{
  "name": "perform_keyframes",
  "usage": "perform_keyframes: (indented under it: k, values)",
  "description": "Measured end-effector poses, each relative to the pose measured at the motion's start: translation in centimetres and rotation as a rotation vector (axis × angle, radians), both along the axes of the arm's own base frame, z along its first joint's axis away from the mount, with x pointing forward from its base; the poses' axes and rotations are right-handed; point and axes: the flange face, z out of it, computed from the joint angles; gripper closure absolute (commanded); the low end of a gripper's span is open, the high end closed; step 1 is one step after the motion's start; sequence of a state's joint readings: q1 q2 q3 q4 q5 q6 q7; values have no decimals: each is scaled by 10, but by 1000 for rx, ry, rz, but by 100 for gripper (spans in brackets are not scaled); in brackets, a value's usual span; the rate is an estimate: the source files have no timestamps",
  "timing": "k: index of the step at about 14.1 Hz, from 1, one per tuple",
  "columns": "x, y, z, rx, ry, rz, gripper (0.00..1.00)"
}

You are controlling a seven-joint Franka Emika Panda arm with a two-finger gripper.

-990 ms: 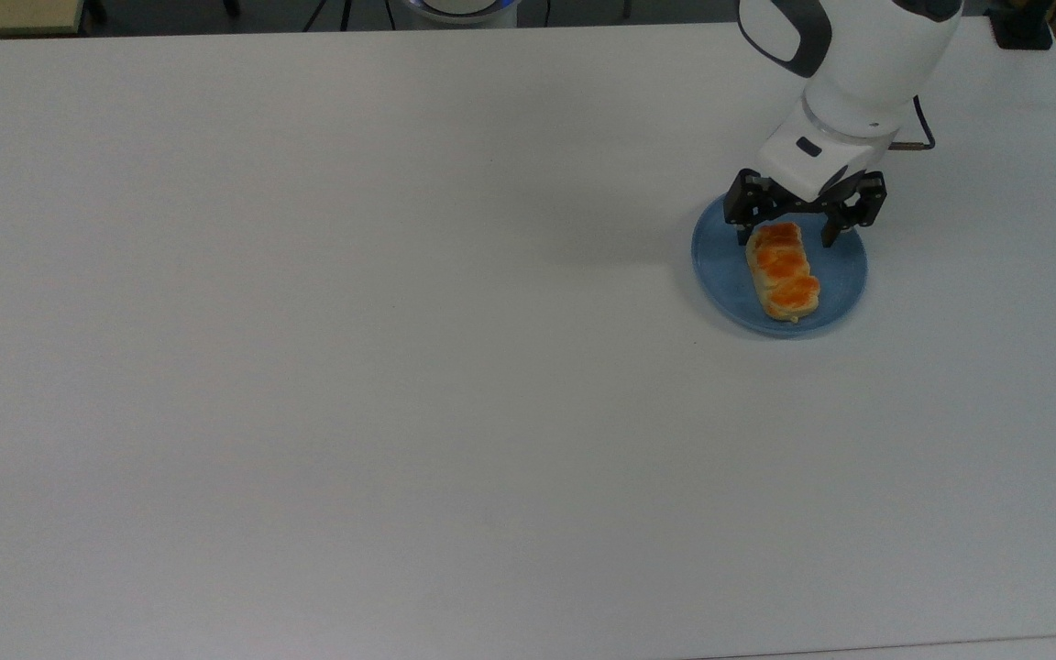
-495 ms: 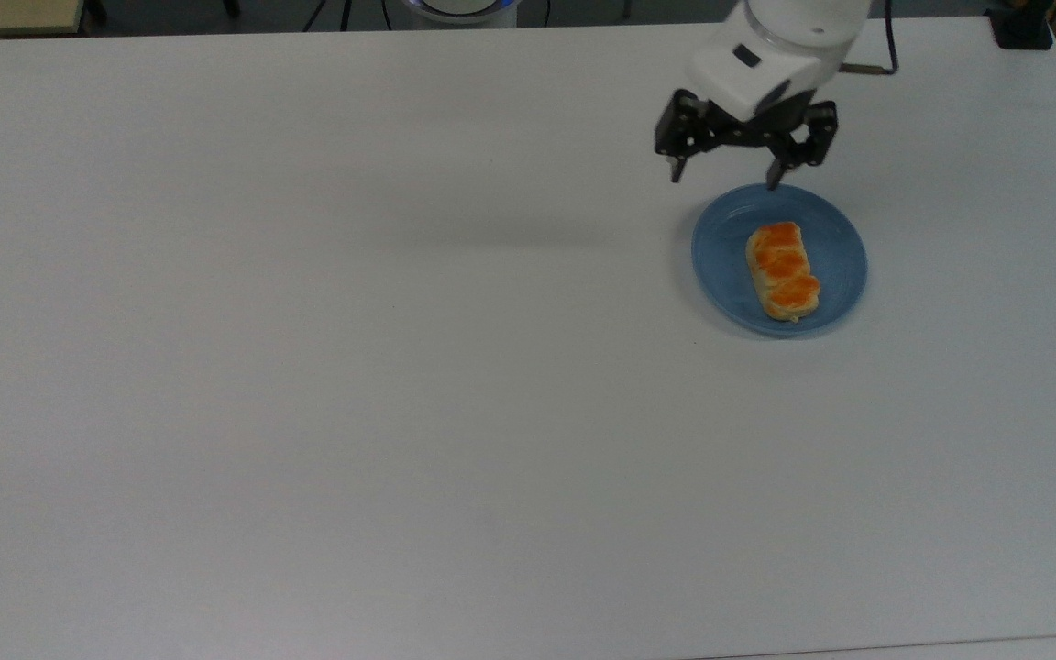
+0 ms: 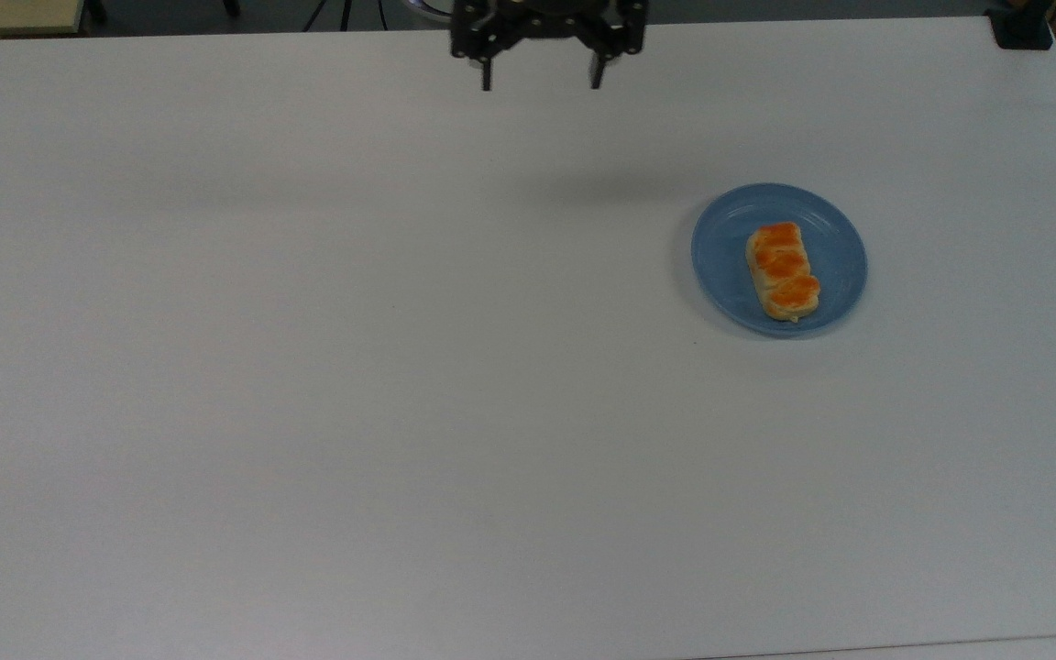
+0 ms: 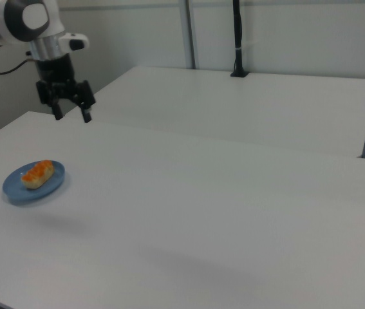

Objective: Put the bread on a plate

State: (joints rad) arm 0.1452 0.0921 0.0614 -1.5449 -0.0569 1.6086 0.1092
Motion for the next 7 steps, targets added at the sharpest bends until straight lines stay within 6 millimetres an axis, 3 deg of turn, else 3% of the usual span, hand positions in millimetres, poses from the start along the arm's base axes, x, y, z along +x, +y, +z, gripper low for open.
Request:
perform_keyframes:
  k: [4,7]
  values:
    - [-5,-95,29,3,-36,-45,0]
    - [-11,-154,38,26,-53,-86,0]
